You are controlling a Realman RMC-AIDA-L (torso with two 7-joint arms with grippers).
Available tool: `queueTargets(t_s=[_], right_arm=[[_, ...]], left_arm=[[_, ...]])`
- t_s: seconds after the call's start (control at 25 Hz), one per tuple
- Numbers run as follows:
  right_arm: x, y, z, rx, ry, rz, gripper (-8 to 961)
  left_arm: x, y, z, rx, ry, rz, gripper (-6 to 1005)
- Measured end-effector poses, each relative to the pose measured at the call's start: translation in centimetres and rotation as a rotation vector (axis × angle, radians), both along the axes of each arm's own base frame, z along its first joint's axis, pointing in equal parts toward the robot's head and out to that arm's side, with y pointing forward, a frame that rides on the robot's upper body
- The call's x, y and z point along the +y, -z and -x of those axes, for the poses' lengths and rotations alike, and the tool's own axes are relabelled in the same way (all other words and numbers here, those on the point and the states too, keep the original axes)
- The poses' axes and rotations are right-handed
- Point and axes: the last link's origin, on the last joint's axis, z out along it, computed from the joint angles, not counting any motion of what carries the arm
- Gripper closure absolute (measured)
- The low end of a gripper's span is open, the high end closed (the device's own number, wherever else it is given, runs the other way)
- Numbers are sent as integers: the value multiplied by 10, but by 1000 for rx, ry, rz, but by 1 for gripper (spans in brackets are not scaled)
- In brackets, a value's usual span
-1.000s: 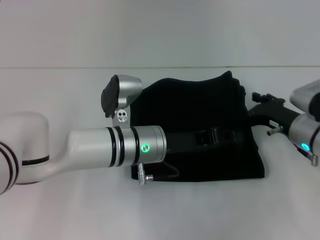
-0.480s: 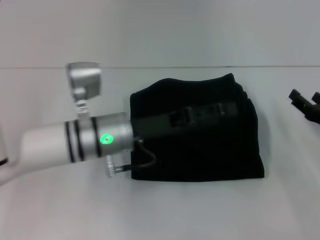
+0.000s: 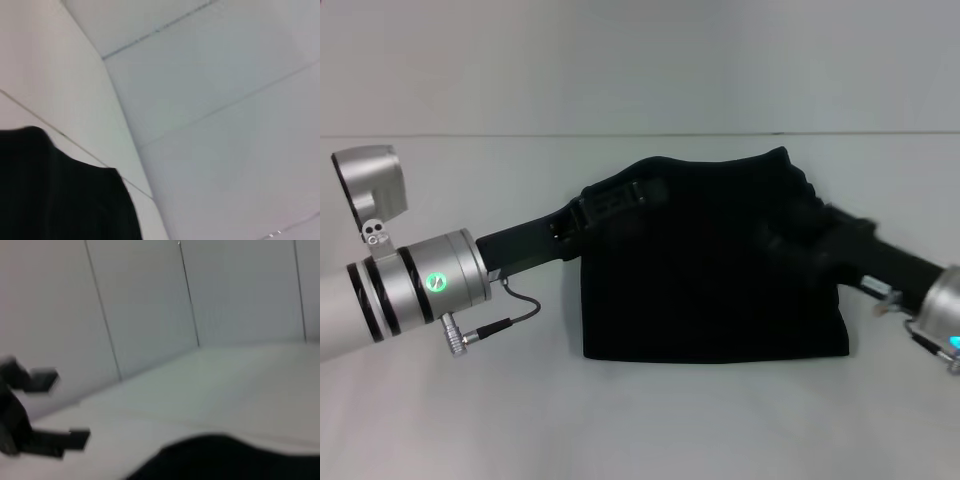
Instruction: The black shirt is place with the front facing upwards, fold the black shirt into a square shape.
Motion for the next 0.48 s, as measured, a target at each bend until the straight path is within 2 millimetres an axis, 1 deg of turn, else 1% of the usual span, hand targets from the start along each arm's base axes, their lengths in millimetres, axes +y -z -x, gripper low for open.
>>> queueTargets(t_s=[0.08,0.12,0.16,0.32,0.48], right_arm=[[6,9,-2,-45,40,16,145],[10,12,-8,-83,90,13,145],[10,12,-8,-83,90,13,145],[13,9,-25,-117,193,-24,145],[13,4,-36,-126,253,-46,144]], left_arm=[[1,0,2,7,-11,-4,114],[1,0,3,9,-14,-5,114],[1,0,3,10,-15,-5,114],[1,0,3,11,-15,-4,114],[0,1,4,14,-14,-1,114]])
